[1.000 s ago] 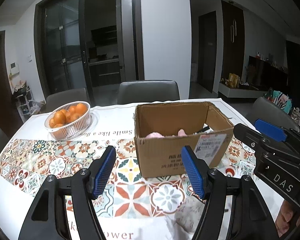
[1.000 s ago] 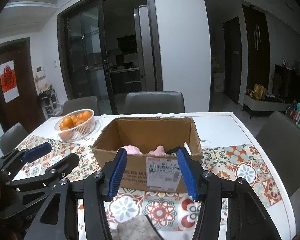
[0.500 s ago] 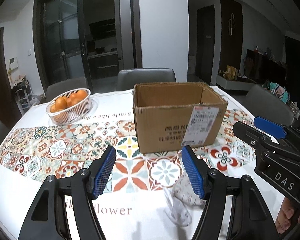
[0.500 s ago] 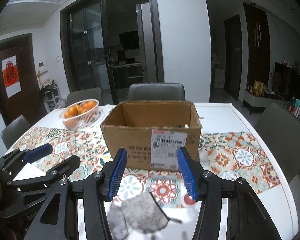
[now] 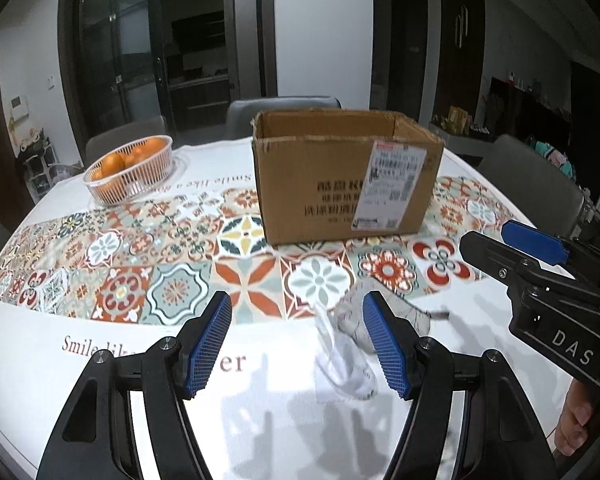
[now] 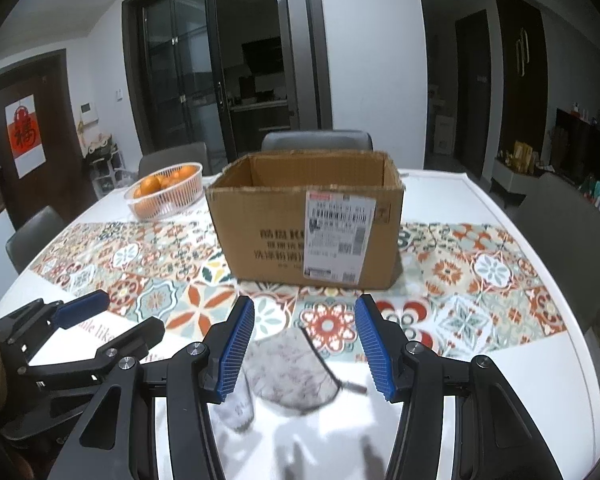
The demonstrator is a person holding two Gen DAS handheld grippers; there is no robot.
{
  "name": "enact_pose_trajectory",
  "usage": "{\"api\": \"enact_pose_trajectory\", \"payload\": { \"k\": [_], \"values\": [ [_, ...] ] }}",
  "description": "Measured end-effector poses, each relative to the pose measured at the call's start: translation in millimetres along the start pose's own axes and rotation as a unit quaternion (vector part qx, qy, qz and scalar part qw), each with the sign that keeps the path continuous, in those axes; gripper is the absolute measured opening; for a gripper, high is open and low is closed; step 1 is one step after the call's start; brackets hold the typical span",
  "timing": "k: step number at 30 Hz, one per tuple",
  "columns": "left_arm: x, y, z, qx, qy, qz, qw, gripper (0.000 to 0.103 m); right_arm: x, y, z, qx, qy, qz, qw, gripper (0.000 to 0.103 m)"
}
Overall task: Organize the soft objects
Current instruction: 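Withdraw both open grippers from the box toward the remaining items, then grasp the white cloth with the left gripper while the right grasps the floral grey pouch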
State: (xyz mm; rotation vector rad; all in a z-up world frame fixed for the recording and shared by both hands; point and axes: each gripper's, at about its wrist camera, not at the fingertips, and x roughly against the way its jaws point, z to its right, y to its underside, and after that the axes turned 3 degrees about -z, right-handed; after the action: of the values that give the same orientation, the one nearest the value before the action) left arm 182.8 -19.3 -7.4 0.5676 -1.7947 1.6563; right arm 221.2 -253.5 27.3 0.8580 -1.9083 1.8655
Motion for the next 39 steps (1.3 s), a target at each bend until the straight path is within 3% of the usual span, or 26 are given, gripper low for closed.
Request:
{"api": "enact_pose_trajectory", "payload": {
  "k": [7, 13, 16, 25, 33, 39],
  "values": [
    [-11, 19, 7, -0.026, 0.007, -0.014, 0.9995, 0.067, -12, 20, 3, 0.002, -0.003, -0.031, 1.000, 0.054],
    [-27, 31, 9, -0.017, 0.023, -0.035, 0.9990, 0.067, -27, 31, 7, -0.001, -0.009, -0.062, 0.998, 0.054],
    [-34, 34, 10, -0.012, 0.031, -0.044, 0.9985, 0.067, -33, 34, 10, -0.002, -0.011, -0.072, 0.997, 0.064],
    [-62, 46, 16, -0.011, 0.043, -0.069, 0.9967, 0.067, -65, 47, 19, -0.009, -0.025, -0.123, 0.992, 0.065],
    [-80, 48, 18, -0.009, 0.047, -0.085, 0.9952, 0.067, -88, 48, 17, -0.003, -0.050, -0.152, 0.987, 0.077],
    [-92, 48, 16, -0.009, 0.047, -0.099, 0.9940, 0.067, -110, 47, 11, 0.004, -0.074, -0.184, 0.980, 0.077]
  ]
}}
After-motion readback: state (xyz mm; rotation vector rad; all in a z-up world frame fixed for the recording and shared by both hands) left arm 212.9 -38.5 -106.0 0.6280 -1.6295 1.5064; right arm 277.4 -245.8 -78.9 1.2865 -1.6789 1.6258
